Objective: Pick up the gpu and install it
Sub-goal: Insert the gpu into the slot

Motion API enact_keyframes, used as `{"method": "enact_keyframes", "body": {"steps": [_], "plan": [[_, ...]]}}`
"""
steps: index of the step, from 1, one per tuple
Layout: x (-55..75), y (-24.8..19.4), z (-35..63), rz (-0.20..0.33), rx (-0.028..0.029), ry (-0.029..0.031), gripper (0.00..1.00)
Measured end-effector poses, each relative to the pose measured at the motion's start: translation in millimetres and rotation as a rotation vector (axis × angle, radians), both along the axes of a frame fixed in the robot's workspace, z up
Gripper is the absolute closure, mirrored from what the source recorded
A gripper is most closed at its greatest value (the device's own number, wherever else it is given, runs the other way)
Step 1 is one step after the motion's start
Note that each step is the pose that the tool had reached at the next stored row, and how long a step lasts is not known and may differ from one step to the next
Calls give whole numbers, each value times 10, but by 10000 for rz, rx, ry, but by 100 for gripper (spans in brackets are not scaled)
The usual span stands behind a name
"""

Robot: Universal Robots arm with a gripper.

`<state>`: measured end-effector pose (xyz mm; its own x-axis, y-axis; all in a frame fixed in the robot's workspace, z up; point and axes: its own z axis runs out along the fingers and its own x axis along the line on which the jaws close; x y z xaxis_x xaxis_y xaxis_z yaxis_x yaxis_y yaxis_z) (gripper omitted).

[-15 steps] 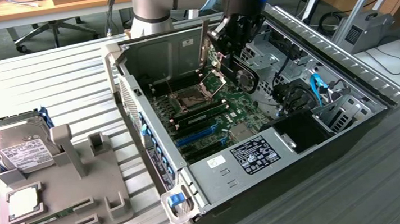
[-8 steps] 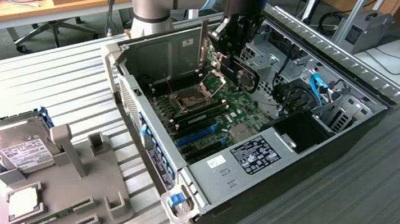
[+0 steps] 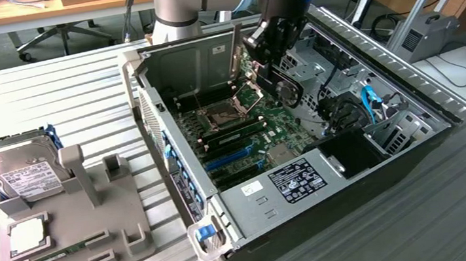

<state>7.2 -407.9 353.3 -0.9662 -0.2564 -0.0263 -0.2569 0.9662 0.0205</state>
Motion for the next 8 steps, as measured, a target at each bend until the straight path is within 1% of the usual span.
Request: {"method": "enact_keyframes", "body": {"steps": [8], "plan": [[0, 0, 0, 355, 0, 0, 74]]}}
